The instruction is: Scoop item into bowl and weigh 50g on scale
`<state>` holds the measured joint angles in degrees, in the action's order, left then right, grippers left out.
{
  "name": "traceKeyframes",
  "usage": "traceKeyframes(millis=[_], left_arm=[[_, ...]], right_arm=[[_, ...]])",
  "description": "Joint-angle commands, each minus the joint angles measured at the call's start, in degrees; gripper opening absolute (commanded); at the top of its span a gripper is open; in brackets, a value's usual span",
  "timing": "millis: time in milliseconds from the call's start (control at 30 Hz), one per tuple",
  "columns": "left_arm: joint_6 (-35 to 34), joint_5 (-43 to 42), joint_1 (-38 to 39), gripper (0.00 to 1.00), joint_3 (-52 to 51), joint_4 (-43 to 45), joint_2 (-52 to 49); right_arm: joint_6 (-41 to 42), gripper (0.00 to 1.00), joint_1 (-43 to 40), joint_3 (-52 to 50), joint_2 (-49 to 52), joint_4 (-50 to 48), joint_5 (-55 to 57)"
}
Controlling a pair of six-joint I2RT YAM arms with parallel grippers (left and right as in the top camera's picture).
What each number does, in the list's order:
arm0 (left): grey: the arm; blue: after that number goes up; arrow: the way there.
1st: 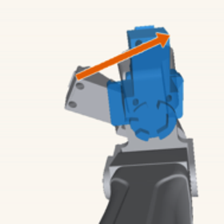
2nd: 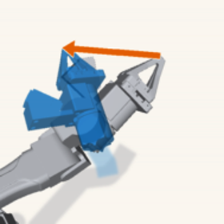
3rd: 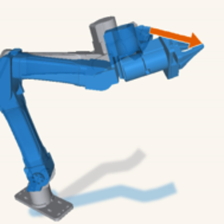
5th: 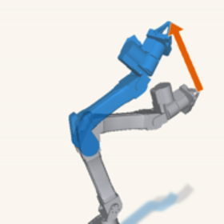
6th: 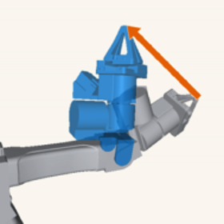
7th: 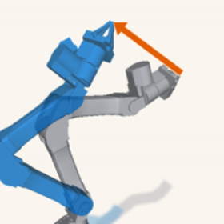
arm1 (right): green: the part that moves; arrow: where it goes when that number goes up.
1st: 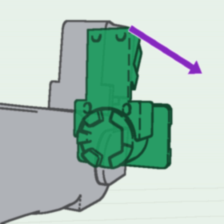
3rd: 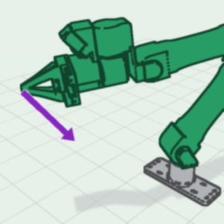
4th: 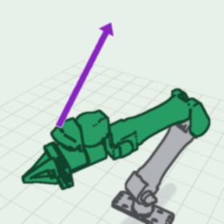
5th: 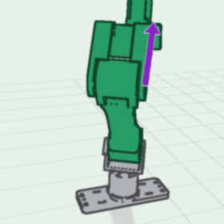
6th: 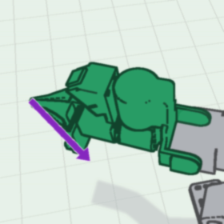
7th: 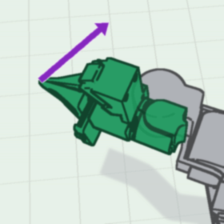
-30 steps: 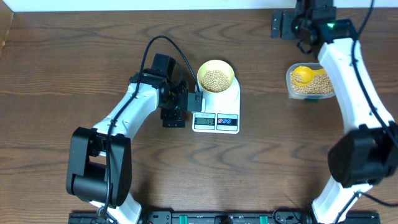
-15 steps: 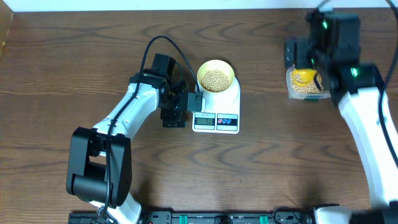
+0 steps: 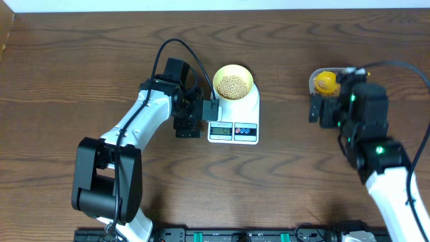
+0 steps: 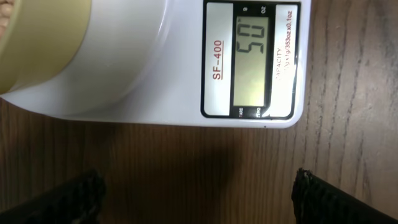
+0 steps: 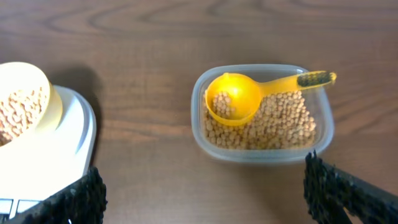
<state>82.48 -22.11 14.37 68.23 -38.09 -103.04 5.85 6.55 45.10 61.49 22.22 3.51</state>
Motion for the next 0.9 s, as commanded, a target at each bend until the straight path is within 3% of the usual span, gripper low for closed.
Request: traceKeyframes(millis=[0,233,467,867], left_arm=[[-0.44,-0.28,0.17,0.98,-0.50,-0.15,1.25],[-0.44,-0.28,0.17,0.98,-0.50,-0.15,1.25],[-0.44,-0.28,0.17,0.98,-0.50,-0.15,1.25],[-0.44,-0.28,0.17,0.98,-0.50,-0.17,1.25]], right_arm=[[3.82,0.99,-0.22,-7.39,-5.09,-4.15,0.39],[3.78,0.99,-0.04,-22.12,-17.94,-16.11,-1.40],[3.76,0.99,0.68,-32.76,-32.70,-21.35,-1.31],[3.76,0.99,0.63,-44.78,-57.48,-19.74,-1.44]])
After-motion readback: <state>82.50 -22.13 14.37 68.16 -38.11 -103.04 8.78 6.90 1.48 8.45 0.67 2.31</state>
